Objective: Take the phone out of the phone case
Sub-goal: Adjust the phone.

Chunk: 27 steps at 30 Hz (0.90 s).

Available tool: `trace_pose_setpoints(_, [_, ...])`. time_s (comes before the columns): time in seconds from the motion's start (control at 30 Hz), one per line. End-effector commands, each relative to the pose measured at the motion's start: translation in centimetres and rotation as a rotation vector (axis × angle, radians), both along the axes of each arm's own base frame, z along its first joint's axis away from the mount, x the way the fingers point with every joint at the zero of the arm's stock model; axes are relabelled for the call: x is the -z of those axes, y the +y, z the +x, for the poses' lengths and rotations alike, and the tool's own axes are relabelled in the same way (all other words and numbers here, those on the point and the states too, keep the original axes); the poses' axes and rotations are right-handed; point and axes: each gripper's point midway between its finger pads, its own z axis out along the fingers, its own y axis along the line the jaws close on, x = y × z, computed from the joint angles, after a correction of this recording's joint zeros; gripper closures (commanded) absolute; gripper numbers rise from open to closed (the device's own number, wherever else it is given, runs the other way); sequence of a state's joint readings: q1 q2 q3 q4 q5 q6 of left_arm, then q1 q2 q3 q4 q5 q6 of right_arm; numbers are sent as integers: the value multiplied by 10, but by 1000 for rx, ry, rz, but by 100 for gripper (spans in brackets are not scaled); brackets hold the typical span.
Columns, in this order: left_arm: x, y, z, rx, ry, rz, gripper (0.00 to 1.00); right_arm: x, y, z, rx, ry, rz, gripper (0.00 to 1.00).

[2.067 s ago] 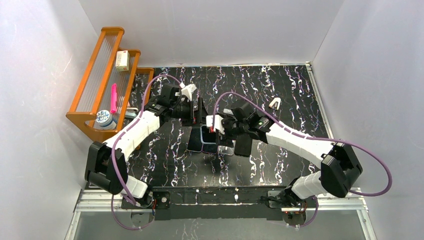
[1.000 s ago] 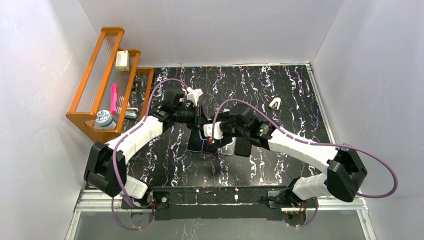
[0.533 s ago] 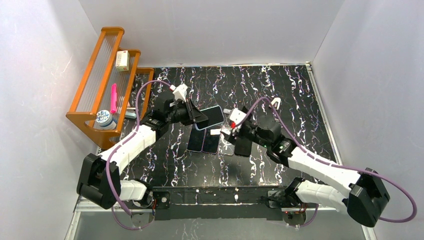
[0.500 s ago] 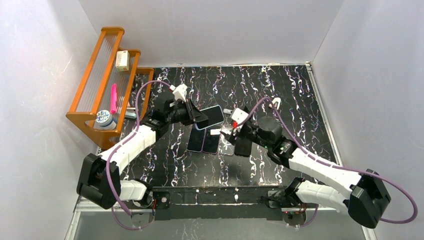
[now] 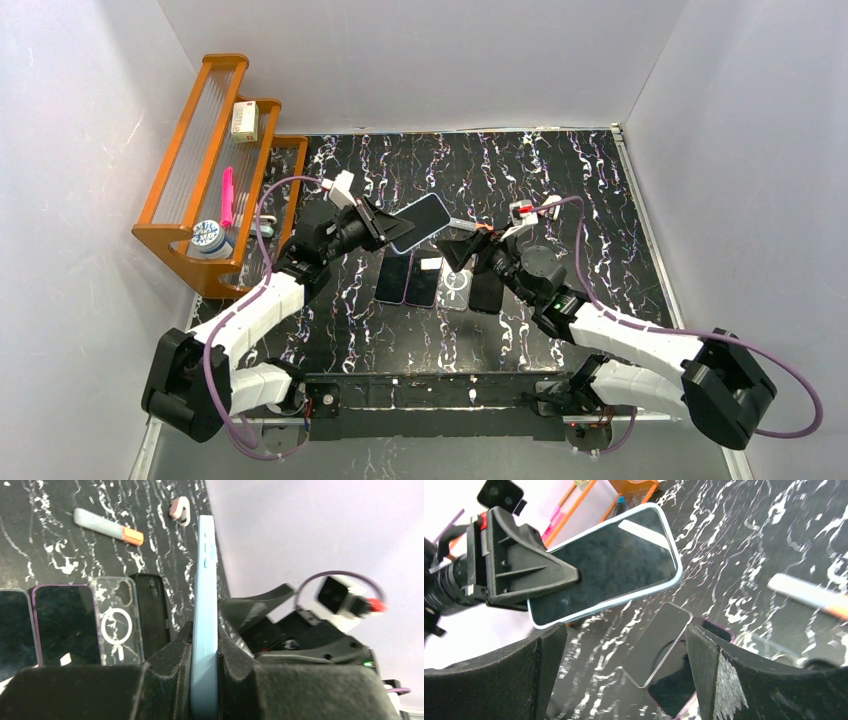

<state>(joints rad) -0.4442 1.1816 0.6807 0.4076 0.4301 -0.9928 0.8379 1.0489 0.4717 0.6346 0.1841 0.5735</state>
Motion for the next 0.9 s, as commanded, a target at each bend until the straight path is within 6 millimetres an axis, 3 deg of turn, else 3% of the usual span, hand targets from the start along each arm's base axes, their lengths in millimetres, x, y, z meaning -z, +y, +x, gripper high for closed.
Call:
trace_pose_setpoints(0.0, [-57, -1, 0, -30, -121, -175, 100, -30, 9, 3, 20, 147, 361, 6])
trace_pose_setpoints(0.3, [-69, -12, -15, -1, -100, -276, 100, -48, 27, 9, -39, 158, 542, 12])
trace_pose_setpoints(0.5, [-74, -20, -24, 28, -109, -292, 100, -61, 29, 12, -59, 123, 633, 29])
trace_pose_setpoints(0.6, [-72, -20, -25, 34, -118, -281, 100, -65, 26, 11, -72, 92, 659, 42])
trace_pose_setpoints(0.7, [-63, -22, -27, 55, -123, -254, 100, -71, 26, 6, -117, 40, 652, 63])
trace_pose_setpoints(0.8, [-49, -23, -26, 65, -115, -212, 92, -71, 23, 3, -141, 12, 630, 89])
trace_pose_setpoints(0.87, [-43, -20, -23, 68, -120, -178, 83, -72, 19, 1, -154, -5, 615, 99])
